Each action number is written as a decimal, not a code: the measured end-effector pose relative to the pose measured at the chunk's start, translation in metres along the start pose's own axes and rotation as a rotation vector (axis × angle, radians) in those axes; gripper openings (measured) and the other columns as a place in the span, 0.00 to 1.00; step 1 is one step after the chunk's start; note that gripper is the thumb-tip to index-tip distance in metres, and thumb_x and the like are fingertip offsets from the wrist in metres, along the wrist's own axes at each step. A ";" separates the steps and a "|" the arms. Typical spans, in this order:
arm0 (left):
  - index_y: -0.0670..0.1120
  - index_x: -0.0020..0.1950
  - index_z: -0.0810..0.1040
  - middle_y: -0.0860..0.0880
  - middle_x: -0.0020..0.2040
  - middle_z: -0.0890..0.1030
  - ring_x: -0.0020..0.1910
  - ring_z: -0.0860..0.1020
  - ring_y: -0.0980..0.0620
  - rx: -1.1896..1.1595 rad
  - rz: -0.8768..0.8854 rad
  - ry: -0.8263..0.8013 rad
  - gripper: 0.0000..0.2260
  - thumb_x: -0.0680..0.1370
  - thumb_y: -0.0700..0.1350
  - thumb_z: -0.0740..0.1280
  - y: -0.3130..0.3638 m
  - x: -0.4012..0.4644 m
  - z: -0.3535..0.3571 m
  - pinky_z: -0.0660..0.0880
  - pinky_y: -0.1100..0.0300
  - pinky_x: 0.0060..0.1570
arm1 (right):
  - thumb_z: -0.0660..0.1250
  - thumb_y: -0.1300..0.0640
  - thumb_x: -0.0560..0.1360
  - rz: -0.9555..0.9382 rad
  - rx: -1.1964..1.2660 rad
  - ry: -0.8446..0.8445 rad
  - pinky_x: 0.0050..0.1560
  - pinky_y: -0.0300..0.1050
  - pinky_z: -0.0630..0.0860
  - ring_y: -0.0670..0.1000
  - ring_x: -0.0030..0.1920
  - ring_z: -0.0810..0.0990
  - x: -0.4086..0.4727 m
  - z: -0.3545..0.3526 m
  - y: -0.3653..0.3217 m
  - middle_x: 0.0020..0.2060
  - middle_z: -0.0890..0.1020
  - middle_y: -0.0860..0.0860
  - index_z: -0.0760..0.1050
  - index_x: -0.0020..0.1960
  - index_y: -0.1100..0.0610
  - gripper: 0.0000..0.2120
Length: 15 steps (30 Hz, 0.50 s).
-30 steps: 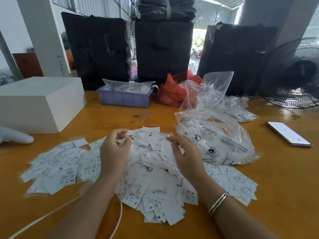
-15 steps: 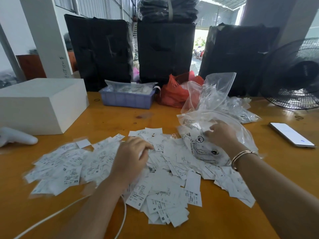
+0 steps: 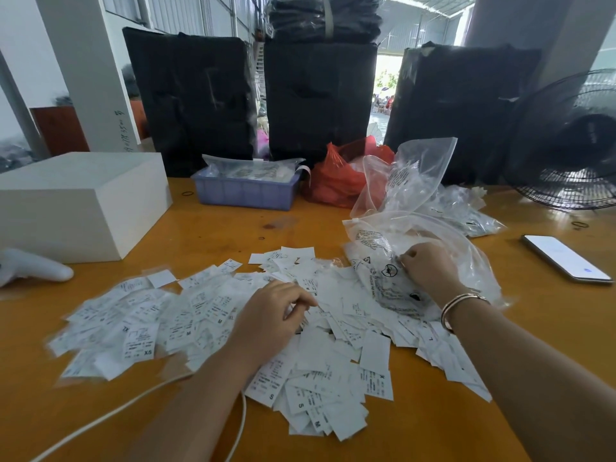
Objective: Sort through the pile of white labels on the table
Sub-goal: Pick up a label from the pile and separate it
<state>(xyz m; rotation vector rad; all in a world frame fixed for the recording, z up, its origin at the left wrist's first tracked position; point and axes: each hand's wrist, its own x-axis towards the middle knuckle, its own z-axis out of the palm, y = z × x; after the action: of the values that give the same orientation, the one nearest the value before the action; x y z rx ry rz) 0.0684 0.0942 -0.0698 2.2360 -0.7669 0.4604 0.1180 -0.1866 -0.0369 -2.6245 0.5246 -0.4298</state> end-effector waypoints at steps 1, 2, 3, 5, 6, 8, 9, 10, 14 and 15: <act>0.50 0.49 0.83 0.59 0.43 0.80 0.47 0.76 0.60 -0.002 0.000 -0.002 0.09 0.76 0.37 0.67 0.001 0.000 0.000 0.77 0.56 0.48 | 0.63 0.56 0.77 -0.006 0.011 0.007 0.40 0.46 0.76 0.56 0.39 0.79 -0.001 0.000 0.001 0.38 0.82 0.56 0.81 0.41 0.61 0.12; 0.50 0.49 0.83 0.59 0.43 0.80 0.47 0.76 0.60 -0.008 -0.004 0.000 0.09 0.76 0.37 0.67 0.001 0.000 0.000 0.77 0.56 0.49 | 0.63 0.56 0.77 -0.010 0.021 0.018 0.40 0.46 0.76 0.56 0.39 0.79 -0.002 -0.001 0.001 0.38 0.82 0.56 0.81 0.41 0.61 0.12; 0.50 0.49 0.83 0.59 0.43 0.80 0.48 0.76 0.60 -0.015 -0.010 0.005 0.09 0.76 0.37 0.67 0.001 -0.001 0.000 0.77 0.56 0.49 | 0.63 0.56 0.76 -0.010 0.025 0.035 0.41 0.47 0.75 0.56 0.38 0.78 -0.003 -0.001 0.002 0.37 0.82 0.56 0.80 0.39 0.61 0.12; 0.50 0.49 0.83 0.61 0.42 0.79 0.47 0.76 0.60 -0.025 -0.017 0.011 0.10 0.76 0.37 0.67 0.002 -0.001 -0.001 0.77 0.57 0.49 | 0.63 0.59 0.75 -0.004 0.007 0.093 0.39 0.46 0.71 0.55 0.33 0.74 -0.006 -0.001 0.002 0.31 0.78 0.55 0.76 0.33 0.61 0.13; 0.50 0.49 0.83 0.63 0.42 0.78 0.47 0.76 0.60 -0.028 -0.017 0.014 0.10 0.76 0.37 0.67 0.002 -0.001 -0.001 0.77 0.57 0.48 | 0.63 0.60 0.73 -0.007 -0.014 0.126 0.38 0.45 0.68 0.54 0.31 0.71 -0.007 -0.001 0.002 0.28 0.74 0.54 0.73 0.30 0.60 0.14; 0.50 0.49 0.83 0.65 0.42 0.77 0.47 0.77 0.60 -0.035 -0.015 0.020 0.10 0.76 0.36 0.67 0.002 -0.002 -0.002 0.77 0.57 0.49 | 0.62 0.61 0.72 -0.034 -0.067 0.175 0.40 0.44 0.65 0.53 0.31 0.69 -0.009 -0.001 0.001 0.29 0.73 0.53 0.73 0.29 0.59 0.12; 0.50 0.49 0.83 0.64 0.42 0.77 0.48 0.77 0.60 -0.037 -0.015 0.023 0.10 0.75 0.36 0.67 0.001 -0.001 -0.002 0.77 0.57 0.50 | 0.62 0.61 0.72 -0.055 -0.091 0.194 0.40 0.44 0.66 0.54 0.32 0.71 -0.010 -0.001 0.001 0.31 0.76 0.54 0.76 0.32 0.59 0.11; 0.50 0.49 0.83 0.63 0.42 0.78 0.48 0.77 0.60 -0.037 -0.016 0.024 0.10 0.75 0.36 0.67 0.001 -0.001 -0.002 0.77 0.56 0.50 | 0.62 0.61 0.72 -0.080 -0.116 0.217 0.40 0.45 0.67 0.54 0.34 0.72 -0.010 -0.002 0.001 0.33 0.78 0.54 0.78 0.34 0.60 0.10; 0.49 0.49 0.83 0.61 0.42 0.79 0.48 0.77 0.59 -0.038 -0.008 0.031 0.09 0.75 0.36 0.67 0.001 0.000 -0.001 0.77 0.54 0.51 | 0.61 0.62 0.72 -0.175 -0.289 0.298 0.42 0.45 0.59 0.53 0.31 0.70 -0.009 -0.006 0.004 0.29 0.74 0.50 0.74 0.31 0.57 0.11; 0.49 0.49 0.83 0.62 0.42 0.79 0.48 0.77 0.60 -0.039 -0.006 0.033 0.09 0.75 0.36 0.68 0.000 0.000 -0.001 0.77 0.54 0.51 | 0.61 0.63 0.72 -0.195 -0.326 0.313 0.43 0.45 0.59 0.53 0.30 0.68 -0.009 -0.007 0.004 0.27 0.72 0.50 0.73 0.31 0.57 0.12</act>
<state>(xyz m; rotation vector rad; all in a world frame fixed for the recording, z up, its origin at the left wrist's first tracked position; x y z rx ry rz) 0.0678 0.0949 -0.0692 2.1884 -0.7460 0.4740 0.1062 -0.1886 -0.0346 -2.9529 0.4682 -0.8954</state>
